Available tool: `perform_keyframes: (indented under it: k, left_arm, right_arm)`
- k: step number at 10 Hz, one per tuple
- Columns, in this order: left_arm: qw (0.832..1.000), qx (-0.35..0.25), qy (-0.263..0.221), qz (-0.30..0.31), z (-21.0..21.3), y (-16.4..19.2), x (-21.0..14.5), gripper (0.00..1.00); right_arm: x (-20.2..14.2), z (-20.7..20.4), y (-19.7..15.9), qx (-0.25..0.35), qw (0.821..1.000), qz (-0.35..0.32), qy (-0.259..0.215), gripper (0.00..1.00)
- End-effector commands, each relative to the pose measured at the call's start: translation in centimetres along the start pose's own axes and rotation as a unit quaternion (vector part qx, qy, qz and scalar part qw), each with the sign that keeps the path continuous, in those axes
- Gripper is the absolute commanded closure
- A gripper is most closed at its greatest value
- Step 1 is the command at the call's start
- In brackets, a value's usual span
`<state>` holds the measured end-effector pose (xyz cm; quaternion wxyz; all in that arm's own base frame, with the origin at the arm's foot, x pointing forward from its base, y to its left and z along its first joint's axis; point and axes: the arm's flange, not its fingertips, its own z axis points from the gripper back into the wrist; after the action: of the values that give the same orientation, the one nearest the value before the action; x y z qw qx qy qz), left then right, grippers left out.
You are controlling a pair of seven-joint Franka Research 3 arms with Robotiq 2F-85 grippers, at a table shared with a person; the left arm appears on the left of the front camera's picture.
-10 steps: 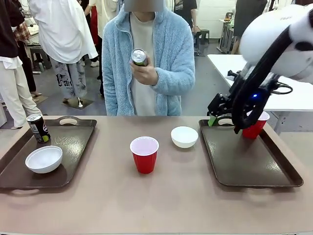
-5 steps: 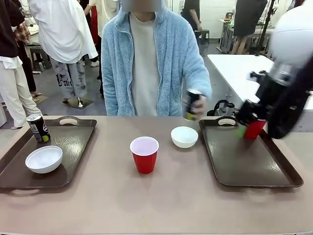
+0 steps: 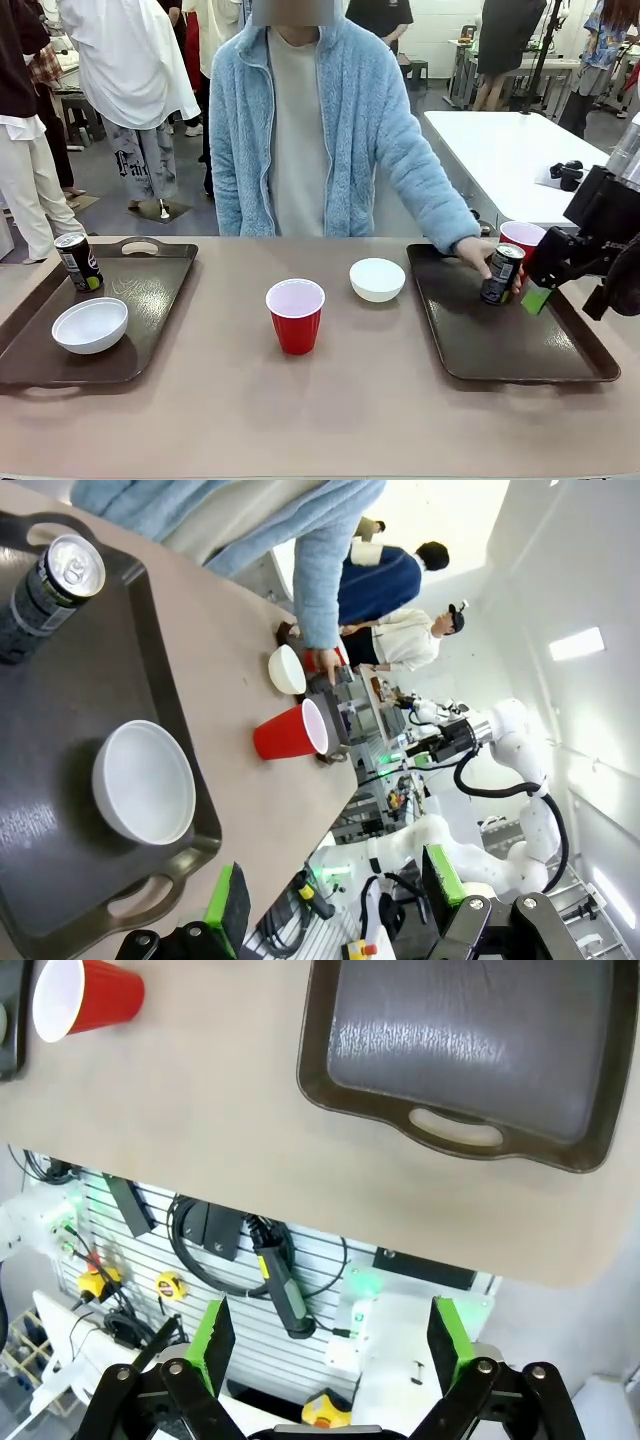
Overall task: Prepare tableware on both trays.
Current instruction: Pick up a Picnic Bowl from the table and place it on a Handle tray.
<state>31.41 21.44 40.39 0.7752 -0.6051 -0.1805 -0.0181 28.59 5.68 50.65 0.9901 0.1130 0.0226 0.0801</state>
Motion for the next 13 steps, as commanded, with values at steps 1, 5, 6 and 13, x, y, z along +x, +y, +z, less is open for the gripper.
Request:
perform_keyframes:
  k: [1, 5, 6, 13]
  left_arm:
    - [1.000, -0.007, -0.006, -0.002, 0.2, -0.2, 0.1, 0.08]
    - [1.000, -0.007, -0.006, -0.002, 0.2, -0.2, 0.1, 0.08]
    - [1.000, -0.007, -0.006, -0.002, 0.2, -0.2, 0.1, 0.08]
    - [1.000, -0.007, -0.006, -0.002, 0.2, -0.2, 0.1, 0.08]
  right_arm:
    - [0.8, 0.0, 0.2, -0.004, 1.000, -0.004, -0.001, 0.00]
    - [3.7, -0.2, 0.6, -0.042, 0.999, -0.018, -0.004, 0.00]
    - [6.9, -0.3, 1.5, -0.059, 0.998, -0.034, -0.006, 0.00]
    - [15.7, -3.3, 5.7, -0.072, 0.997, -0.005, 0.010, 0.00]
